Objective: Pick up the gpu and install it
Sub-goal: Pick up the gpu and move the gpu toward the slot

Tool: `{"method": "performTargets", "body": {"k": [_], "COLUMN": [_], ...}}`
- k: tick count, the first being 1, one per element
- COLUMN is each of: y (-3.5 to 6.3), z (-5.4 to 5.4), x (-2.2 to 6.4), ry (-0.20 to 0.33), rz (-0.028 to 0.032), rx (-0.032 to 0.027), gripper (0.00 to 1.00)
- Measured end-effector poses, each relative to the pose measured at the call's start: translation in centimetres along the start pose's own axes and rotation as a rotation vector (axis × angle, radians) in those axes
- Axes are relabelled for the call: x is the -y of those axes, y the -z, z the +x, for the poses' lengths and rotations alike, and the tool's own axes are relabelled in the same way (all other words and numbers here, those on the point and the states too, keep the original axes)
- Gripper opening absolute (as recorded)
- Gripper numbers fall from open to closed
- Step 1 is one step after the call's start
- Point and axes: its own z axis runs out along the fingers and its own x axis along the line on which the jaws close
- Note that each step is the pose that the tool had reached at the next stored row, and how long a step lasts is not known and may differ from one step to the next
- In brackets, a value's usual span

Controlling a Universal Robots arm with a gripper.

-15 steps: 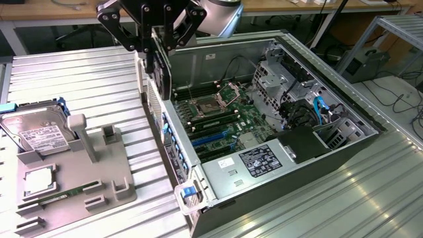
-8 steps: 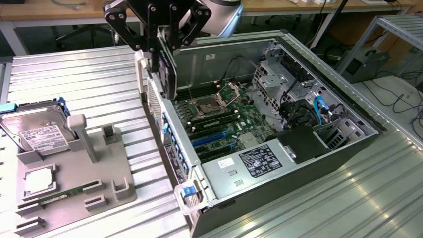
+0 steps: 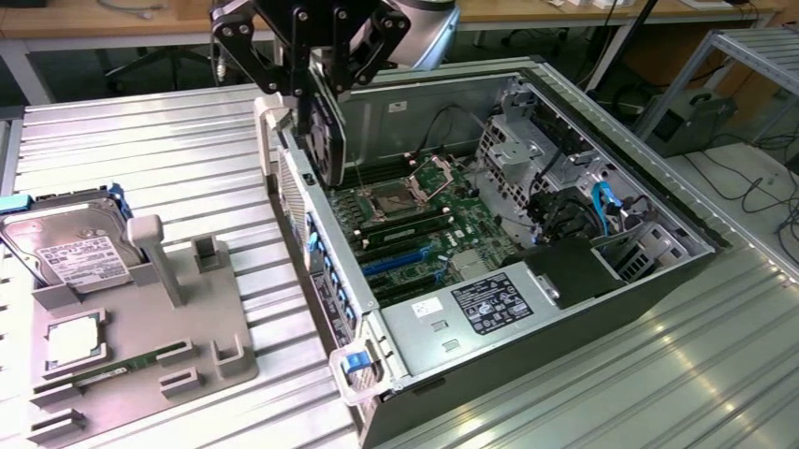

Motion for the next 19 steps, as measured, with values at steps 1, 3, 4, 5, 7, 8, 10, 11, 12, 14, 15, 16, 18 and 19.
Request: {"method": "performTargets", "body": {"k": [1,3,4,5,7,8,10,11,12,14,15,16,18,19], "y": [0.0,0.0,0.0,0.0,0.0,0.0,0.0,0.0,0.0,0.0,-0.01,0.0,0.0,0.0], "z": [-0.1,-0.3,-0.4,-0.5,-0.7,-0.8,-1.0,-1.2,-1.7,-2.0,-2.1,-2.2,-2.4,-2.5], "x": [0.0,0.0,-0.01,-0.01,-0.02,-0.02,-0.02,-0.03,-0.04,-0.05,-0.05,-0.05,-0.05,-0.06], "ry": [0.0,0.0,0.0,0.0,0.0,0.0,0.0,0.0,0.0,0.0,0.0,0.0,0.0,0.0], "rz": [0.0,0.0,-0.0001,0.0,0.0,0.0001,0.0,0.0001,0.0,0.0,0.0,0.0,0.0001,0.0001], "rx": [0.0,0.0,0.0,-0.0001,-0.0001,-0.0001,-0.0003,-0.0005,-0.0011,-0.0015,-0.0018,-0.002,-0.0023,-0.0024], "gripper": [0.28,0.28,0.28,0.28,0.28,0.28,0.28,0.28,0.28,0.28,0.28,0.28,0.28,0.28]}}
